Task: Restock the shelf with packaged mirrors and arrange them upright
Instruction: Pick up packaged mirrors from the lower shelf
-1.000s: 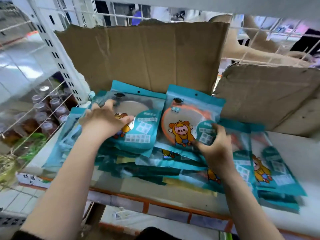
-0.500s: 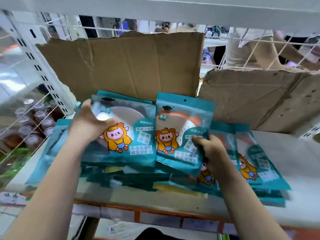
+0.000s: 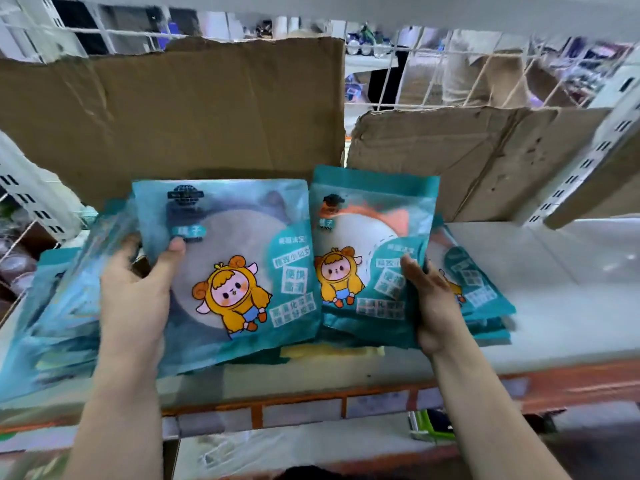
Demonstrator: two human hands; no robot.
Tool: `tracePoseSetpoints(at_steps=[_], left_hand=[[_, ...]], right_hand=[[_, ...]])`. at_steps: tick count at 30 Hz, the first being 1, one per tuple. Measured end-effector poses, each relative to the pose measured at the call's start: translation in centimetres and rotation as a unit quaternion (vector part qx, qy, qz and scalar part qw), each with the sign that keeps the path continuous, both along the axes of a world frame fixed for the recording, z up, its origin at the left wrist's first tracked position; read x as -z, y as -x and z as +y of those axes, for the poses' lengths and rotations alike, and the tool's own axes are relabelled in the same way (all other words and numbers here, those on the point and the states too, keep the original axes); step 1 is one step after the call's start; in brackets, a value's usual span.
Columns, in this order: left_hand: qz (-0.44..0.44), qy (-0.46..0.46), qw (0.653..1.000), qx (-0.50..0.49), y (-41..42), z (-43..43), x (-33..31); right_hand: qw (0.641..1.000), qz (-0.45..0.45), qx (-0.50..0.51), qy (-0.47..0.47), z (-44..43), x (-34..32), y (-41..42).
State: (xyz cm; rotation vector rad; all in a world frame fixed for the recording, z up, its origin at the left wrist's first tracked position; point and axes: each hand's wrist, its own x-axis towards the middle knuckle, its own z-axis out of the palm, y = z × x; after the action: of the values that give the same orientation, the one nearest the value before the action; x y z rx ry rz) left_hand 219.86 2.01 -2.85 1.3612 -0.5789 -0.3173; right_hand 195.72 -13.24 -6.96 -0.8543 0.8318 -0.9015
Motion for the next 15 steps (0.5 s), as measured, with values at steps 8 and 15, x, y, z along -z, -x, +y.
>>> tracePoseSetpoints(at_steps=[8, 15], left_hand=[[0.05, -0.002, 0.996, 0.07, 3.2, -1.0, 0.9], [0.09, -0.017, 0.985, 0.15, 9.4, -2.8, 2.2]], right_hand=[[0.994, -0.036, 0.1, -0.03, 2.3, 0.9, 4.9], [0.99, -0.012, 0.133, -0.039, 4.4, 0.8, 13.1]])
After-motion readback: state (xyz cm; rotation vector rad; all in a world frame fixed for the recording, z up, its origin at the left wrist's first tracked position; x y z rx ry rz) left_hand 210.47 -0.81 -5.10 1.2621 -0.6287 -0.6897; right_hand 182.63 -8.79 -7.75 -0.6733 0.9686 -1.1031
